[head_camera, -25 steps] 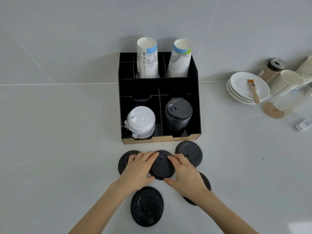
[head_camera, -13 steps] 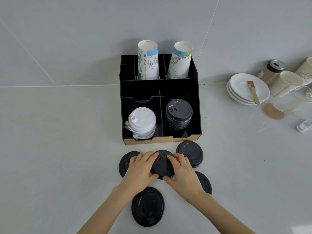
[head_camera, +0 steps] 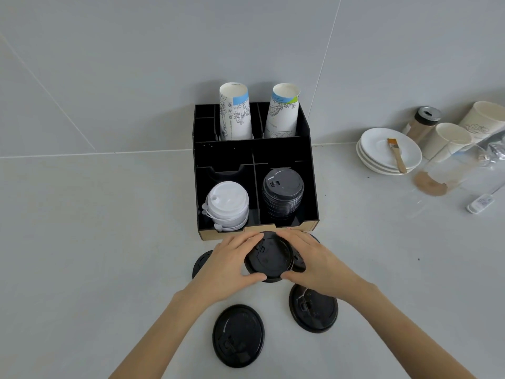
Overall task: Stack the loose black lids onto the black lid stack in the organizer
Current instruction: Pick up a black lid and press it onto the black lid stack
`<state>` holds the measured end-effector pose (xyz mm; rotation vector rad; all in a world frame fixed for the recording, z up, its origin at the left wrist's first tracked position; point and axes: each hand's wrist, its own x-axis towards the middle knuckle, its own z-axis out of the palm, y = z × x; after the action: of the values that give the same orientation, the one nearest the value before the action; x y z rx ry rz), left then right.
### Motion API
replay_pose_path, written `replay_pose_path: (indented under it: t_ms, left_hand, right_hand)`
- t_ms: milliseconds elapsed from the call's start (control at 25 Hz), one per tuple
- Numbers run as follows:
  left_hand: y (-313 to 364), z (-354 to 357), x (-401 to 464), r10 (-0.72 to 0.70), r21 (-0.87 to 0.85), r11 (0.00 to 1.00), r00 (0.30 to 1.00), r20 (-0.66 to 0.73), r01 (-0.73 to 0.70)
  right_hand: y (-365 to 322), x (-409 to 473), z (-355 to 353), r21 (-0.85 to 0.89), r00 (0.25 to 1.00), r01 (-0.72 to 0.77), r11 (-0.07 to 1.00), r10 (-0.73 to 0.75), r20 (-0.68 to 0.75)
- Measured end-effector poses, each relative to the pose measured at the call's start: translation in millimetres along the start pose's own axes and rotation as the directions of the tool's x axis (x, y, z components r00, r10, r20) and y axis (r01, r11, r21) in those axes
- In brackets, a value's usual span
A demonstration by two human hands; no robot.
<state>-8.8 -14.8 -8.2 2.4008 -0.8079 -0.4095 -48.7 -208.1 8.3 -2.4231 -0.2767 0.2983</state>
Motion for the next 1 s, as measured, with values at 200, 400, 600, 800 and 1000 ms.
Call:
replay_pose_path:
  t_ms: [200, 400, 600, 800, 1000]
  left_hand:
    - [13, -7, 4, -0.025, -0.036, 0.999, 0.979, -0.201, 0.018]
    - [33, -11, 26, -0.064, -0.055, 0.997, 0.931, -0.360, 0.047]
    - [40, -15, 55, -0.140, -0.073, 0.990, 0.919, -0.370, 0.121]
    - [35, -22, 81, -0.176, -0.124, 0.982, 0.938, -0.298, 0.145]
    - [33, -18, 102, -0.240, -0.118, 0.970, 0.910, -0.337, 0.212]
  right_hand:
    - [-8, -3, -13, 0.023, 0.987, 0.028, 0.999, -0.024, -0.159]
    - [-5, 9, -29, -0.007, 0.959, -0.004, 1.000, 0.002, -0.282]
    - [4, 29, -49, 0.012, 0.948, -0.029, 1.000, 0.031, -0.316]
    - [22, 53, -71, -0.018, 0.968, -0.020, 1.000, 0.015, -0.249]
    - [34, 77, -85, -0.055, 0.984, -0.021, 0.998, 0.011, -0.176]
